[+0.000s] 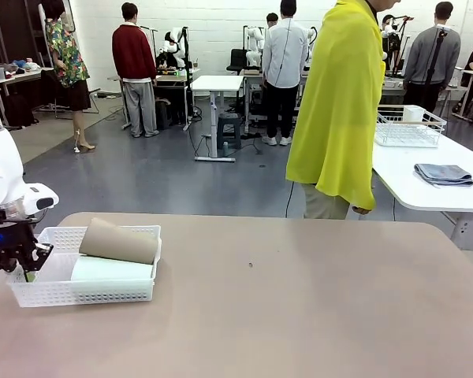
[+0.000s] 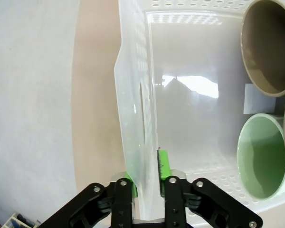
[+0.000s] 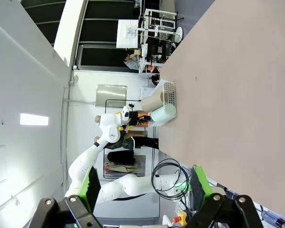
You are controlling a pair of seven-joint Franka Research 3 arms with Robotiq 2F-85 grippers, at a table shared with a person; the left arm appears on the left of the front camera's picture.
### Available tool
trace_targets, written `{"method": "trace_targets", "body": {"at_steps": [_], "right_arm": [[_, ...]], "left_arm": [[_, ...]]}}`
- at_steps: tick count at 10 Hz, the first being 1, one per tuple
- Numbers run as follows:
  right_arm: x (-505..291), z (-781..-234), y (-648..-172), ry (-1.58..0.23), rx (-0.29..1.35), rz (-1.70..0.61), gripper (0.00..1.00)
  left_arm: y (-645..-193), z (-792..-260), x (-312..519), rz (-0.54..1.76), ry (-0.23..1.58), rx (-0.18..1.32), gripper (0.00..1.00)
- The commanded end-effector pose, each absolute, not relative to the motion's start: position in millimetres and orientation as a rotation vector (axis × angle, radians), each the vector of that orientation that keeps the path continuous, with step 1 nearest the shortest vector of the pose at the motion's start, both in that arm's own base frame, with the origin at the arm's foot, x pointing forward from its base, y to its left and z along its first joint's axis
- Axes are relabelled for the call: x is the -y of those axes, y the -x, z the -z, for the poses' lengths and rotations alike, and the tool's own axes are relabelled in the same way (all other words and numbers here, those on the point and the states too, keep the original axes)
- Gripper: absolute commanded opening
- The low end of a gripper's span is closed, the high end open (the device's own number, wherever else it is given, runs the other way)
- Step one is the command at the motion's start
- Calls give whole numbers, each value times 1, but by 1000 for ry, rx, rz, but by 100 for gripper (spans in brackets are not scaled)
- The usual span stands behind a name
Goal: Clean and organize the cups into the basket.
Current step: Move the Organizing basket back to the left side of the table.
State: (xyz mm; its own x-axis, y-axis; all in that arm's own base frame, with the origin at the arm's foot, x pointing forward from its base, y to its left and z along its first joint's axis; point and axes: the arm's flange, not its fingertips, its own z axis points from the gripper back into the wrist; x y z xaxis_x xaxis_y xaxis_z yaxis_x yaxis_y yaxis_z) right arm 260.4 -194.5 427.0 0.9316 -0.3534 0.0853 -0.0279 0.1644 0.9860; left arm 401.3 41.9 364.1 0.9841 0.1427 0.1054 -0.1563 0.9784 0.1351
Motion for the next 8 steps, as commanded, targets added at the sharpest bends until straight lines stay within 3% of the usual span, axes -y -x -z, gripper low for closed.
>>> {"method": "trace_targets", "body": {"at_steps": [1,4,7,8], "right_arm": [[192,-425,-262,-1396,336,245,100],[192,-425,-262,-1396,336,245,100],[192,-425,-262,-1396,336,245,100],[192,-425,-262,-1396,336,245,100]], "left_arm": [[-397,-364,-49,-128,-124,108,100],[-395,-369,-47,-136,-133,113,97],[-383,-389,-23,-142,-98,152,100],[-373,-405,-9,-140,-66,168,94]]}}
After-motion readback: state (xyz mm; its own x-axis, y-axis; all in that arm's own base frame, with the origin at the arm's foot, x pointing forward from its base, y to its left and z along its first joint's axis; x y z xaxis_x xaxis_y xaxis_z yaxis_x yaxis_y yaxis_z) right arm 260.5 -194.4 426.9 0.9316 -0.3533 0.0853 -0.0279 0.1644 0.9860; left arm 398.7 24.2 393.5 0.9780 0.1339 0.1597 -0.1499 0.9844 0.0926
